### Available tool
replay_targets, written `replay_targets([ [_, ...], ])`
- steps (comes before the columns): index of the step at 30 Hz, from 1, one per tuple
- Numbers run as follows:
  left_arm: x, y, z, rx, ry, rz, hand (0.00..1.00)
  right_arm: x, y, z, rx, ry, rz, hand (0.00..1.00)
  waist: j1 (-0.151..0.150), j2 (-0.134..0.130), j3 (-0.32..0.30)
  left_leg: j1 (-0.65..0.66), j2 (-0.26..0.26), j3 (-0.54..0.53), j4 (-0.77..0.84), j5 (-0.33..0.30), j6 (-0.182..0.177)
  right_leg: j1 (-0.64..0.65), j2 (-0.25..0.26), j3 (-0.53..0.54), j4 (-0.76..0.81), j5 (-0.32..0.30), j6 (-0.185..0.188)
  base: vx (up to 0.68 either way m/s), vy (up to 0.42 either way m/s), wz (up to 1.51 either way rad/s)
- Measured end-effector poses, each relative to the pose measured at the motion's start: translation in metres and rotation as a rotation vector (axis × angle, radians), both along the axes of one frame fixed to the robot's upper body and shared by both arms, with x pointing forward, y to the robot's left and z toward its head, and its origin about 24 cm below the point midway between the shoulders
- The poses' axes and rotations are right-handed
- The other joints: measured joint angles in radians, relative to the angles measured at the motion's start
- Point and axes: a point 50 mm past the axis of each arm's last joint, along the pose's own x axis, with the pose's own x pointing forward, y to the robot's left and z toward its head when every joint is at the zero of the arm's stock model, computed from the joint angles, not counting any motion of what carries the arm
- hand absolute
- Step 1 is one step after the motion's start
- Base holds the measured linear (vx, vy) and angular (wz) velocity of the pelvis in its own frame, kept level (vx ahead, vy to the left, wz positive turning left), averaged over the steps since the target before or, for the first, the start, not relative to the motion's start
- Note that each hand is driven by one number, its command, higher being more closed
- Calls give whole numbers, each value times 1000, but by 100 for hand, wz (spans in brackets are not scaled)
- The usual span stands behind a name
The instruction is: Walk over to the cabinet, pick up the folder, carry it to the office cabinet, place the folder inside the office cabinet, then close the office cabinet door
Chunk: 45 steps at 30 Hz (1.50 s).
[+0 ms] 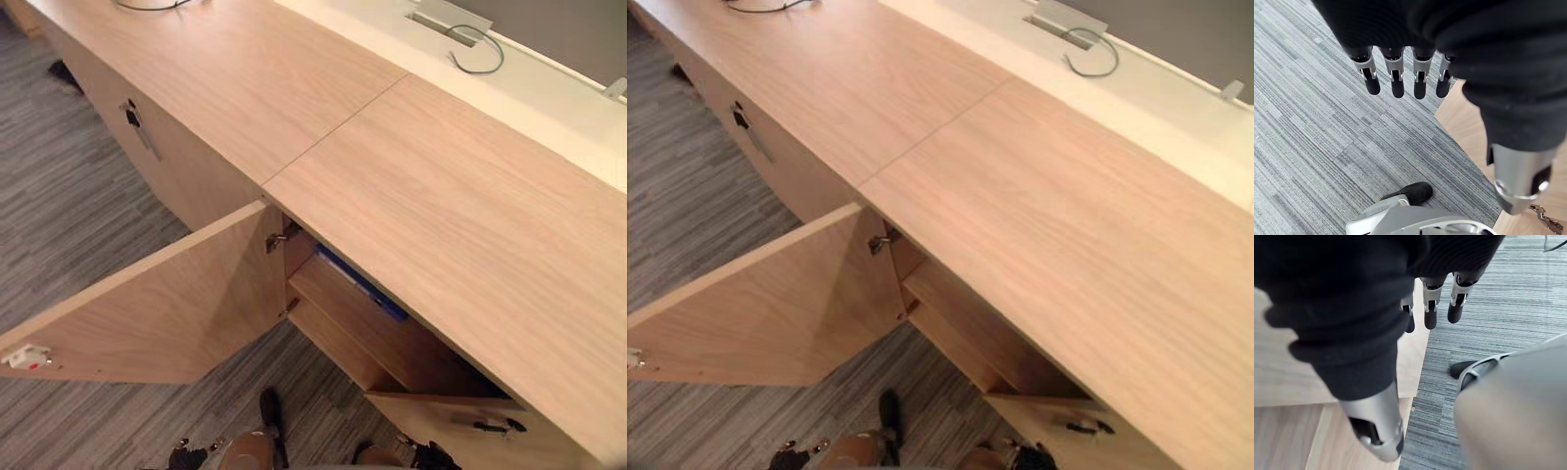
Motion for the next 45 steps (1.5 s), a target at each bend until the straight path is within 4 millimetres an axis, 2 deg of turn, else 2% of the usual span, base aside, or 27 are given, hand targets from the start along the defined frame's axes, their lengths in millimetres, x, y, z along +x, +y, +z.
replay_targets([
  [6, 0, -2, -1, 3, 10, -24, 0, 10, 6, 2, 2, -23, 47, 0, 2, 4, -1, 15, 18, -20, -1, 16, -17, 23, 19, -9, -2, -5, 6, -33, -92, 3],
  [10, 0, -3, -1, 4, 18, -46, 0, 10, 9, 2, 2, -21, 72, 0, 0, 5, 0, 13, 12, -29, -7, 26, -19, 29, 10, -10, -6, -48, 39, -102, -74, 4],
  [13, -2, -4, -2, 0, 28, -49, 0, 10, 8, 2, 0, -21, 71, 0, -6, 13, 0, 13, 18, -48, -7, 35, -29, 37, 22, -27, -3, -62, 41, -113, -58, 16],
  [18, -6, -5, -3, -2, 36, -46, 0, 9, 8, 1, 3, -16, 68, 0, -4, 12, 0, 11, 25, -48, -7, 32, -24, 45, 32, -32, -19, -64, 43, -31, -31, 6],
  [22, -6, -4, -3, -1, 36, -46, 0, 7, 9, 0, 11, -4, 60, 0, -2, 9, -3, 12, 14, -49, -6, 33, -27, 52, 26, -32, -27, -59, 37, 47, -1, 2],
  [26, -5, -4, -3, -1, 32, -41, 0, 9, 9, 0, 11, -3, 61, 0, 5, 8, -3, 4, 11, -43, 8, 36, -22, 52, 20, -44, -21, -53, 49, 83, -14, 6],
  [28, 0, -1, 0, 8, 15, -47, 0, 13, 7, 1, 16, -10, 32, 0, -3, 8, 0, -69, 17, -16, 108, 40, -18, 36, 1, -82, 21, -53, 49, 9, -26, 37],
  [29, 3, -5, 0, 1, -3, -50, 0, 16, 4, 2, 11, -17, 22, 0, -3, 16, 4, -104, 25, 6, 171, 50, -11, 9, -11, -99, 88, -54, 46, -64, -18, 38],
  [30, 5, -8, 0, -4, -10, -49, 0, 21, 1, 4, 3, -31, 18, 0, -4, 37, 12, -110, 32, 5, 181, 69, -17, -25, -14, -109, 146, -74, 30, -95, -1, 34],
  [31, 5, -8, 0, -5, -13, -49, 0, 23, 0, 5, 2, -38, 12, 0, -8, 41, 12, -111, 30, -7, 169, 89, -32, -37, -5, -111, 140, -75, 18, -175, -27, 38],
  [32, 5, -1, 2, 14, -14, -40, 0, 21, 0, 4, 6, -29, 9, 0, -8, 4, 3, -121, 22, -22, 192, 58, -50, -41, -45, -129, 105, -87, 10, -140, -54, 22],
  [33, 3, -3, 0, 4, -7, -25, 0, 24, -3, 6, -6, -40, 11, 0, -8, 18, 14, -135, 66, 21, 296, -25, -37, -44, -44, -129, 118, -86, 10, -79, -62, -4],
  [34, -5, -3, -1, -1, 7, 18, 0, 26, -8, 7, -21, -50, 10, 0, -14, 17, 18, -141, 139, 80, 479, -142, -46, -58, -69, -125, 144, -85, 10, 71, 11, -32],
  [35, -15, 1, -2, 12, 23, 61, 0, 23, -15, 8, -40, -45, 6, 0, -21, 24, 14, -124, 208, 89, 583, -191, -59, -74, -94, -118, 163, -83, 14, 90, 72, -23],
  [37, -20, 4, -2, 25, 33, 81, 0, 14, -24, 8, -66, -24, -2, 0, -25, 41, 3, -104, 290, 66, 587, -184, -91, -108, -124, -114, 200, -78, 22, 130, 218, 16],
  [38, -23, 4, -3, 27, 39, 99, 0, 9, -33, 8, -87, -7, -12, 0, -28, 55, -4, -65, 323, 33, 435, -80, -107, -172, -175, -116, 270, -78, 22, 130, 321, 42],
  [39, -24, 2, -3, 19, 41, 109, 0, 9, -37, 9, -96, -7, -19, 0, -29, 61, -7, -39, 325, 24, 359, 12, -94, -198, -202, -115, 304, -78, 22, 94, 516, 47],
  [40, -26, -4, -6, -1, 44, 132, 0, 11, -46, 12, -116, -11, -27, 0, -32, 59, -9, -12, 271, -15, 271, 47, -140, -254, -273, -112, 379, -69, 32, 39, 374, 37],
  [41, -24, -5, -5, 0, 39, 135, 0, 14, -47, 12, -118, -18, -32, 0, -37, 52, -8, -17, 244, -15, 262, 30, -160, -269, -310, -113, 404, -53, 38, 31, 450, 55],
  [43, -18, -9, -5, -11, 22, 127, 0, 21, -42, 14, -107, -46, -44, 0, -41, 52, -8, 12, 189, 10, 246, -73, -202, -294, -404, -111, 473, 19, 33, -22, 407, 38],
  [45, -15, -8, -4, -7, 18, 102, 0, 25, -33, 14, -109, -67, -47, 0, -42, 46, -15, 54, 169, 83, 195, -146, -210, -330, -436, -82, 507, 62, 45, -59, 339, -20],
])
